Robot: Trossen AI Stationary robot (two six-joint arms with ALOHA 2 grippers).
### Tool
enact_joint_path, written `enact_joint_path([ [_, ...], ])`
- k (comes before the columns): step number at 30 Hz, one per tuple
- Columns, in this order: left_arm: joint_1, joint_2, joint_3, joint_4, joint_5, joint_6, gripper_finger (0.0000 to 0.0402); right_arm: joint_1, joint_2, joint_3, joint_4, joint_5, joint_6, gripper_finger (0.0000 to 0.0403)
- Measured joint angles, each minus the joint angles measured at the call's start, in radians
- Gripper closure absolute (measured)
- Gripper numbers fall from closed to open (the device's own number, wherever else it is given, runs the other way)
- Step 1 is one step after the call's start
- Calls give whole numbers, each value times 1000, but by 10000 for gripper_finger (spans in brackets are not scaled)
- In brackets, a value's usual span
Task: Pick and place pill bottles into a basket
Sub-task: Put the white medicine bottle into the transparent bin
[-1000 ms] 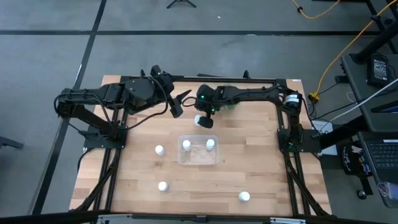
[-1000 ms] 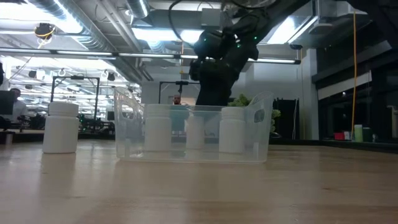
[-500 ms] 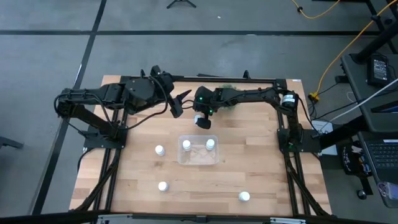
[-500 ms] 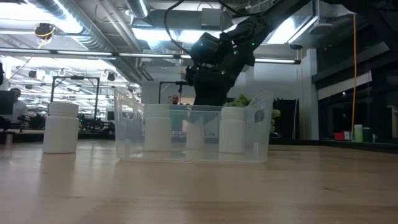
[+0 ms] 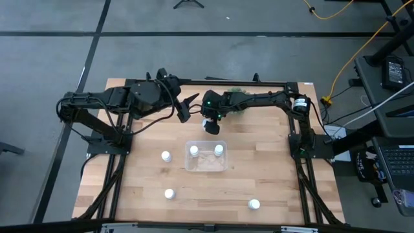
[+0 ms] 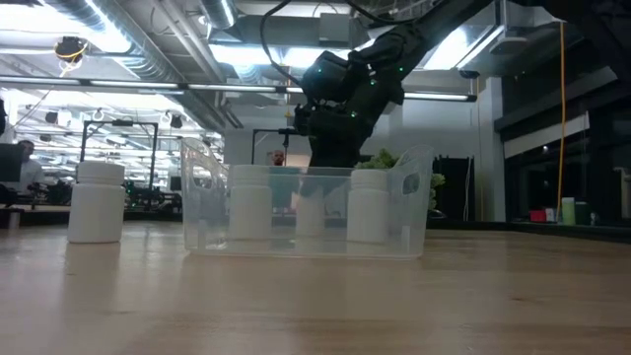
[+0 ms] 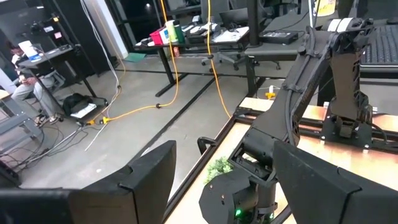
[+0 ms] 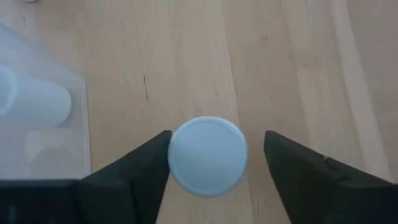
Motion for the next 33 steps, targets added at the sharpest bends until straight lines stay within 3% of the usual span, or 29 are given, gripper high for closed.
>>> enact_joint_path([
  [8, 0, 0, 0, -1, -3, 1, 142, 0, -2, 0, 5, 0, -2, 250],
  [23, 0, 0, 0, -5, -16, 31, 142, 31, -25, 0, -8, 3, -22, 250],
  [33, 1, 0, -1, -10, -87, 76, 142, 68, -223, 0, -16, 134, -93, 250],
])
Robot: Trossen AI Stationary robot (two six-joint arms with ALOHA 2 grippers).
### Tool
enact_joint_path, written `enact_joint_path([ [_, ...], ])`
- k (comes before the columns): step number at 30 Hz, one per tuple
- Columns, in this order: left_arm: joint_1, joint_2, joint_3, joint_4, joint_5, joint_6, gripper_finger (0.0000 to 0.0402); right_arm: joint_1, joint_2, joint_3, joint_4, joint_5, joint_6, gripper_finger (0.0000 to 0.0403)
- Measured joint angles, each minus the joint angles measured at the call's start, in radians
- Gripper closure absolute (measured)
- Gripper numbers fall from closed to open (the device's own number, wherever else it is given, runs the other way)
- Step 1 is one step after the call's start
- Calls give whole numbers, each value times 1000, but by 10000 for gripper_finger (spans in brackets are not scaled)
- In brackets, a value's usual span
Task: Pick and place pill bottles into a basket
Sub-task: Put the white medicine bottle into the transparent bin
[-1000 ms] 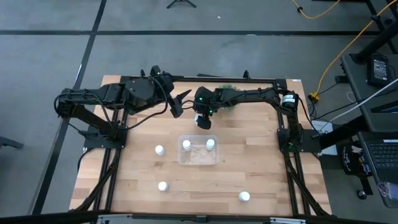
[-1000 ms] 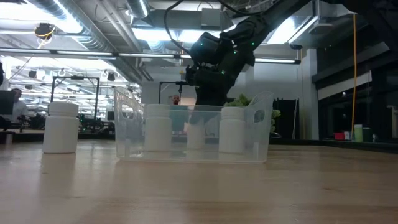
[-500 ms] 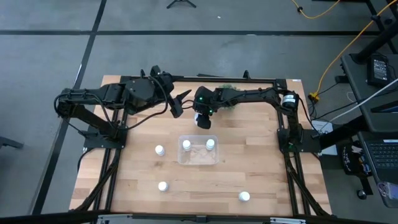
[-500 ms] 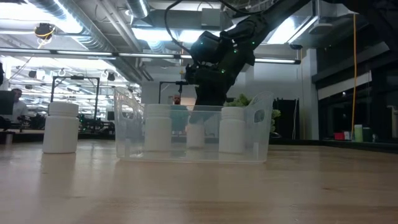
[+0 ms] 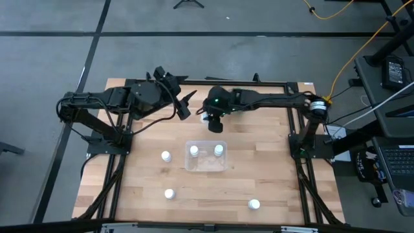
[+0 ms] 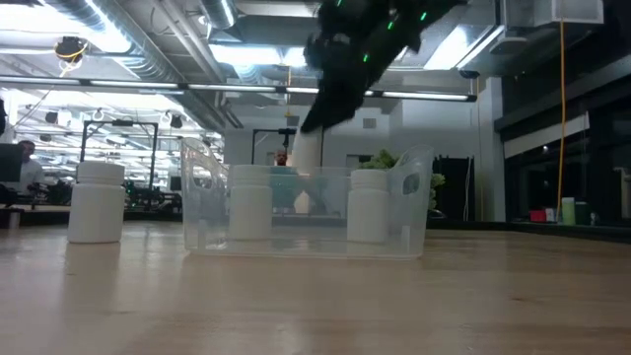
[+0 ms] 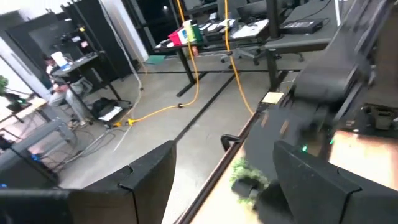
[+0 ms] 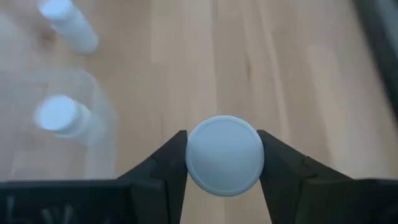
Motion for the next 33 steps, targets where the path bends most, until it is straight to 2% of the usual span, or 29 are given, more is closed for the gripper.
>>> enact_joint_path([
  [6, 3, 0, 0, 0, -29, 5, 142, 34, -135, 0, -45, 4, 12, 250],
  [14, 14, 0, 0, 23, -22, -50, 142, 137, -242, 0, -60, 80, 9, 250],
  [27, -3, 0, 0, 46, -49, -212, 142, 268, -247, -1, -146, 101, -71, 250],
  [33, -22, 0, 0, 39, -49, -209, 142, 274, -240, -54, -92, 102, -47, 250],
])
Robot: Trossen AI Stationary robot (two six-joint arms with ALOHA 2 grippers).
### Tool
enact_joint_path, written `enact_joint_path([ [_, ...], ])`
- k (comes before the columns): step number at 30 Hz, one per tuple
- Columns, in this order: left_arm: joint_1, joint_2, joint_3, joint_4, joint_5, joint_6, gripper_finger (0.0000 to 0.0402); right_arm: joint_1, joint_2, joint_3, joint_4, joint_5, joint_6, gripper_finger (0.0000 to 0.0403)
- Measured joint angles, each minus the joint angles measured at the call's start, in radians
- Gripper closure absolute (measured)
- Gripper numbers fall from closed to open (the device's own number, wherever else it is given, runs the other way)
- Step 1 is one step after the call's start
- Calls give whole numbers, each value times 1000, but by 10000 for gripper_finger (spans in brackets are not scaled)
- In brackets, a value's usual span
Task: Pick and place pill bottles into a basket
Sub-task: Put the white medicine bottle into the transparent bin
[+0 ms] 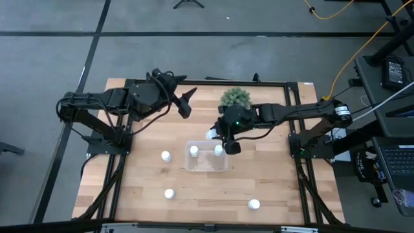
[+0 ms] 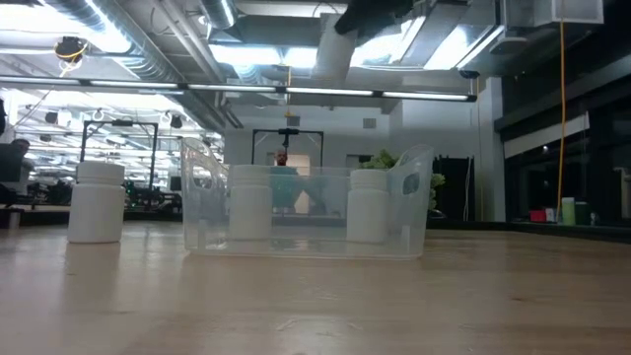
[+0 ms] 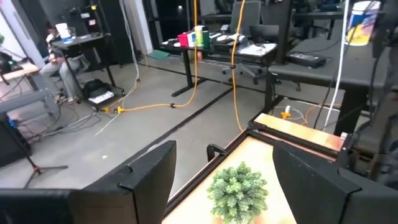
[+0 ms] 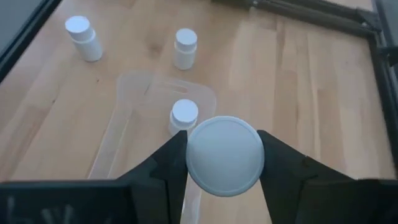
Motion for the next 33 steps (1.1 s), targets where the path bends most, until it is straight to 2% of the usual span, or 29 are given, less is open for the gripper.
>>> enact_joint_path([
  [12, -10, 0, -2, -97, 4, -5, 142, 44, 64, -73, 154, -1, 99, 250],
  [20, -10, 0, -5, -102, 25, 1, 142, 88, 184, -37, 163, 0, 134, 250],
  [33, -19, 0, -5, -108, 42, 2, 142, 88, 319, -32, 126, 38, 171, 250],
])
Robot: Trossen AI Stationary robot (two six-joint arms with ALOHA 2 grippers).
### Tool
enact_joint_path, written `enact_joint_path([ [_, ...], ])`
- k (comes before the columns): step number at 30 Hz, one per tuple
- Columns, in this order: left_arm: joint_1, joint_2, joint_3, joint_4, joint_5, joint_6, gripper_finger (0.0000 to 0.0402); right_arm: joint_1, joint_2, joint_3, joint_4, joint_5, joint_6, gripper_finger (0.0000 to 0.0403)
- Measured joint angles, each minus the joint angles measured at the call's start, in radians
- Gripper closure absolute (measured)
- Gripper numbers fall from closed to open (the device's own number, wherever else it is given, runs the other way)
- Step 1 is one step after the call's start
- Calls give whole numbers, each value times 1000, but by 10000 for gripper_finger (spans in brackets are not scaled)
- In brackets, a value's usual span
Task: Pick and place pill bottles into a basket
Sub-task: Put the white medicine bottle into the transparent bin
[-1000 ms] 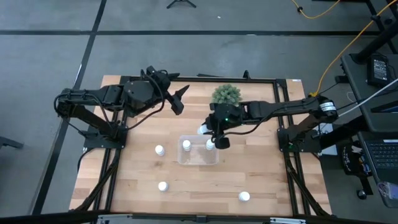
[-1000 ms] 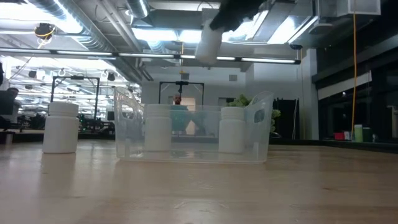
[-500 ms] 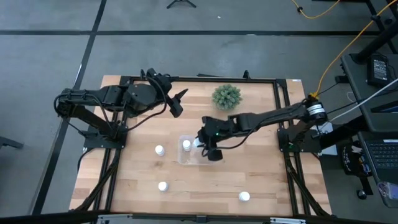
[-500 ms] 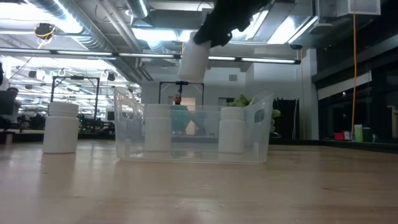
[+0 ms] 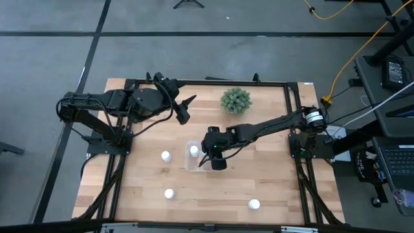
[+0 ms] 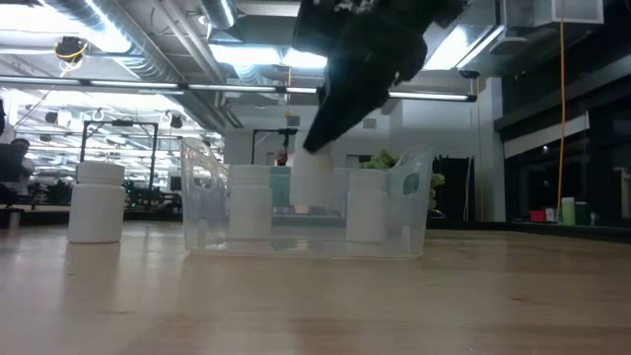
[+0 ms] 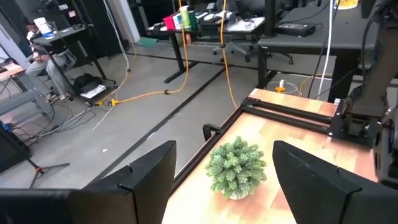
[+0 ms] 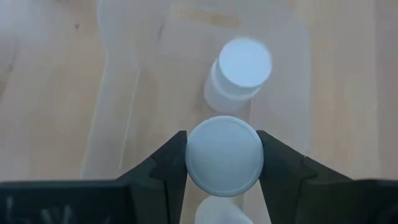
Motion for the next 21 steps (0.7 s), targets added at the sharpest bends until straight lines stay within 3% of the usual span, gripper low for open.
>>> enact_joint_path([
  [21, 0, 0, 0, -2, 0, -1, 142, -13, 63, 0, 37, 24, -2, 238],
])
